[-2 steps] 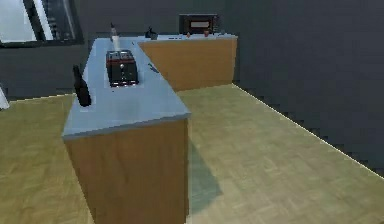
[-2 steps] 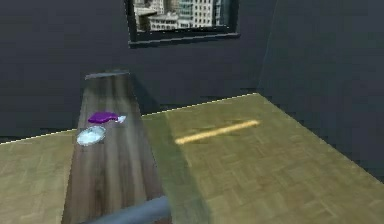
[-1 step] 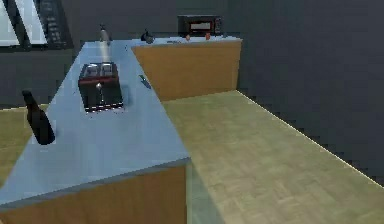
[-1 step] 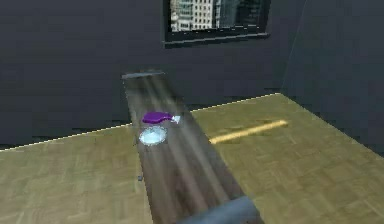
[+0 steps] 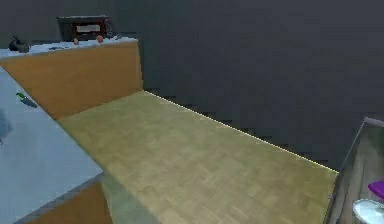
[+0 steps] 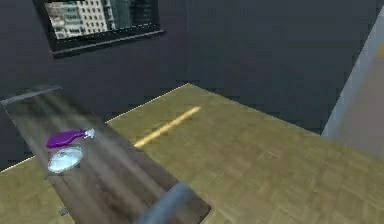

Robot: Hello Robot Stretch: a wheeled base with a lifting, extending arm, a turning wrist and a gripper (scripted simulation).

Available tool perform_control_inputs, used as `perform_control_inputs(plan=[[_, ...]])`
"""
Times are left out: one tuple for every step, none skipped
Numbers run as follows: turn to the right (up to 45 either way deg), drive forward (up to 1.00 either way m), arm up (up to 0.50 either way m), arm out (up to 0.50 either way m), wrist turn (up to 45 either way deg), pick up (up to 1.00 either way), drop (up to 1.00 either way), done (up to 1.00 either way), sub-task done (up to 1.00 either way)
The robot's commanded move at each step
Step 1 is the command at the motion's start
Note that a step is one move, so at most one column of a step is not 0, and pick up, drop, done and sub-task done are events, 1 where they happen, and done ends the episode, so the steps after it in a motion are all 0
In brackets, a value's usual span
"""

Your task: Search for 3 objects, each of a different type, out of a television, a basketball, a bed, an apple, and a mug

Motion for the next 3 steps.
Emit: perform_control_inputs(plan=[[0.0,0.8,0.0,0.0,0.0,0.0,0.0,0.0,0.0],[-45.0,0.0,0.0,0.0,0.0,0.0,0.0,0.0,0.0],[-3.0,0.0,0.0,0.0,0.0,0.0,0.0,0.0,0.0]])
